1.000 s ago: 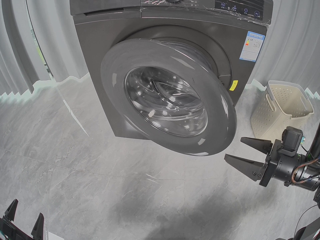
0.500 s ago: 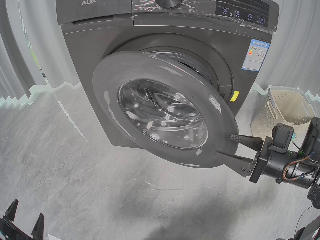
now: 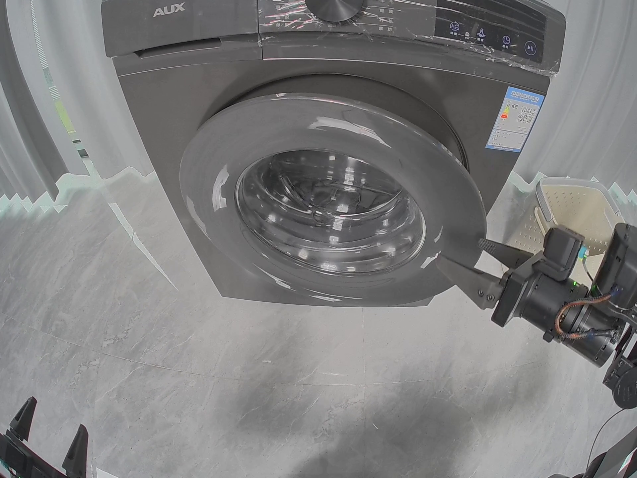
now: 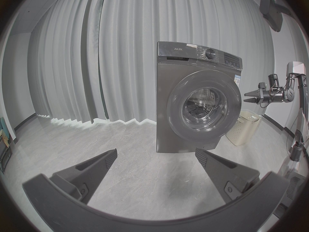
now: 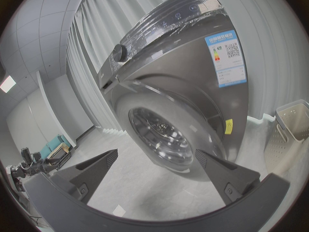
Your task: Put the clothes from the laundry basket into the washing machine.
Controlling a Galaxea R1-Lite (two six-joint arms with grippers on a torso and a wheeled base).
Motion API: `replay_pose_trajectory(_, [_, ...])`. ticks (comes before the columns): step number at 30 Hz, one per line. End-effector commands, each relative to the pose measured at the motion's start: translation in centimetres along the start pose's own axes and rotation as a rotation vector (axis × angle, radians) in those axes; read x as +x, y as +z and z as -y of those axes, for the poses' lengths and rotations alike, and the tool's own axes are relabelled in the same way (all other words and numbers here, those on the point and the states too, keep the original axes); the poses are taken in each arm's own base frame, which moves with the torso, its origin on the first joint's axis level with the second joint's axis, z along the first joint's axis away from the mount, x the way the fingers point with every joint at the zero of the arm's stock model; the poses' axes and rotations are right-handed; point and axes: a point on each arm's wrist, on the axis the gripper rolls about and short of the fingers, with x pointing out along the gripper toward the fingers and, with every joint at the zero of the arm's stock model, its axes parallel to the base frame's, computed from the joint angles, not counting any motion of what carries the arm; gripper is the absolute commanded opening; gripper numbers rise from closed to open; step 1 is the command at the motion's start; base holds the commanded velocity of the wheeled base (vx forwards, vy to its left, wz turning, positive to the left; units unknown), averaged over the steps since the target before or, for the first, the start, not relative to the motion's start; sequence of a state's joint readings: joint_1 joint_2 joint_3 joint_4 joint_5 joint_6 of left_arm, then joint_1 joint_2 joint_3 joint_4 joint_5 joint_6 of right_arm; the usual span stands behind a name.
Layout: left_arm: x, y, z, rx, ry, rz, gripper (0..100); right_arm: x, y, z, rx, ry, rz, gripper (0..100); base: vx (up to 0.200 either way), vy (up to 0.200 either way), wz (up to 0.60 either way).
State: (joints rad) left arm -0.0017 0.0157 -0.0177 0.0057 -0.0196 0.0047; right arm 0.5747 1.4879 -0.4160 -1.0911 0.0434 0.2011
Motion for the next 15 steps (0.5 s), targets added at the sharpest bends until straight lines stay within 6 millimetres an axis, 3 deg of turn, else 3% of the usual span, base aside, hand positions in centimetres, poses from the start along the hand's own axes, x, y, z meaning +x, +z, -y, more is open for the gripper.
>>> replay_pose_trajectory(1, [0.0, -0.5, 0.0, 0.000, 0.000, -0.001, 100, -1.1, -1.9, -0.1, -0.009, 0.011, -0.078, 100, 0.000, 0.000, 0.00])
replay_pose_trajectory(6, [0.0, -0.5, 0.0, 0.000, 0.000, -0.001, 100, -1.0, -2.0, -0.4, -0.019, 0.027, -0.081, 100, 0.160, 0.000, 0.00])
replay_pose_trajectory(15, [0.0, -0.5, 0.0, 0.000, 0.000, -0.001, 100, 1.0, -0.6, -0.1, -0.028, 0.017, 0.046, 100, 0.200, 0.000, 0.00])
